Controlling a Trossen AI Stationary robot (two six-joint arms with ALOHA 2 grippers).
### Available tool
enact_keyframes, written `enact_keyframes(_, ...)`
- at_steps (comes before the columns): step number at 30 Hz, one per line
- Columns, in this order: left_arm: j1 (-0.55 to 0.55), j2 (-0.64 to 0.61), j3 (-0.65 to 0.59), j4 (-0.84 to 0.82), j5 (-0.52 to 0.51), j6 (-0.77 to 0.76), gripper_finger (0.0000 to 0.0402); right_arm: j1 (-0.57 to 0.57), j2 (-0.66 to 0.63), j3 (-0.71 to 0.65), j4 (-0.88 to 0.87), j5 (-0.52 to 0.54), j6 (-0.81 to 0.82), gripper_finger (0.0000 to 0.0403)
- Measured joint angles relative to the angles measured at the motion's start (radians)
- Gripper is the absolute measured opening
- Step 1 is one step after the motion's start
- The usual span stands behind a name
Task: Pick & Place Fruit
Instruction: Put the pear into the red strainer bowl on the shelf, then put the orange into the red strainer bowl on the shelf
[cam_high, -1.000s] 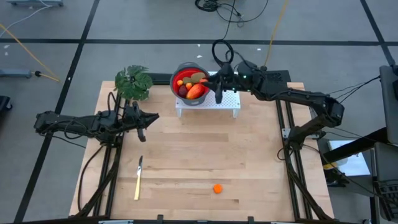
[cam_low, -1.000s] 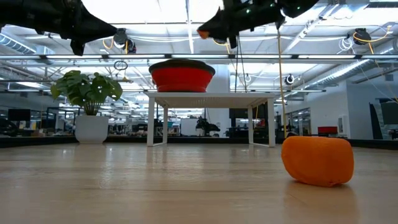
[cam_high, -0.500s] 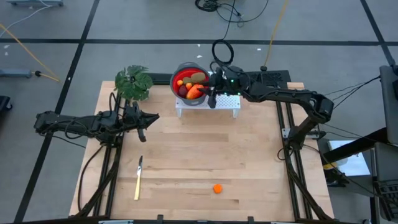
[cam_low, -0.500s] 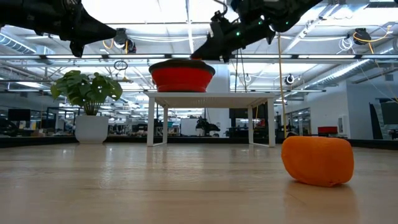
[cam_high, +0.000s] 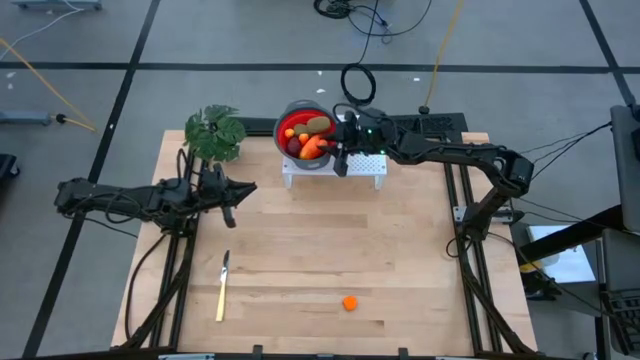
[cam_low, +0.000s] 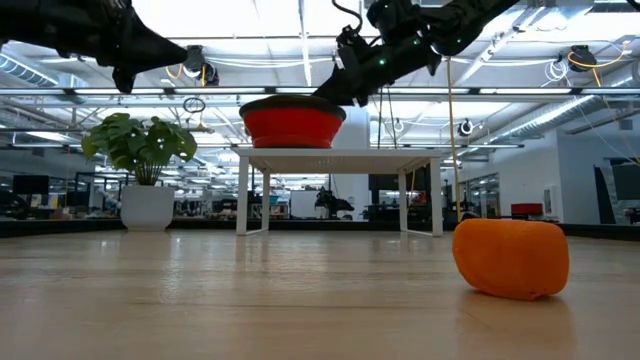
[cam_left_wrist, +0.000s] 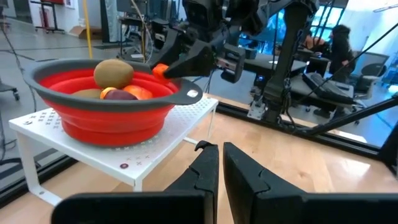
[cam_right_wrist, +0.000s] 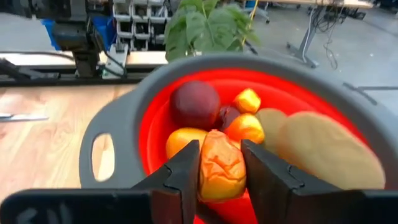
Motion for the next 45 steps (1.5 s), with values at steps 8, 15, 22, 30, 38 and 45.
enact_keyframes(8,0.000,0.065,0.000,0.005,-0.005,-0.020,0.0021,0.000,0.000,0.000,-0.011,0.000,0.000,0.0129)
enact_keyframes(15,0.000,0.115,0.001,0.038,-0.005,-0.030,0.0021,0.005,0.000,0.000,-0.008,0.000,0.000,0.0145)
enact_keyframes(22,0.000,0.122,0.001,0.039,-0.005,-0.033,0.0021,0.090,-0.099,0.002,-0.033,-0.091,-0.083,0.0127)
enact_keyframes(30,0.000,0.122,0.001,0.039,-0.004,-0.014,0.0021,0.280,-0.155,0.002,-0.143,-0.108,-0.103,0.0040)
enact_keyframes(38,0.000,0.122,0.001,0.039,-0.003,-0.005,0.0021,0.487,-0.153,0.000,-0.207,-0.050,-0.095,0.0008)
enact_keyframes(45,0.000,0.122,0.001,0.039,0.045,0.012,0.0021,0.672,-0.151,0.000,-0.275,0.006,-0.017,0.0004)
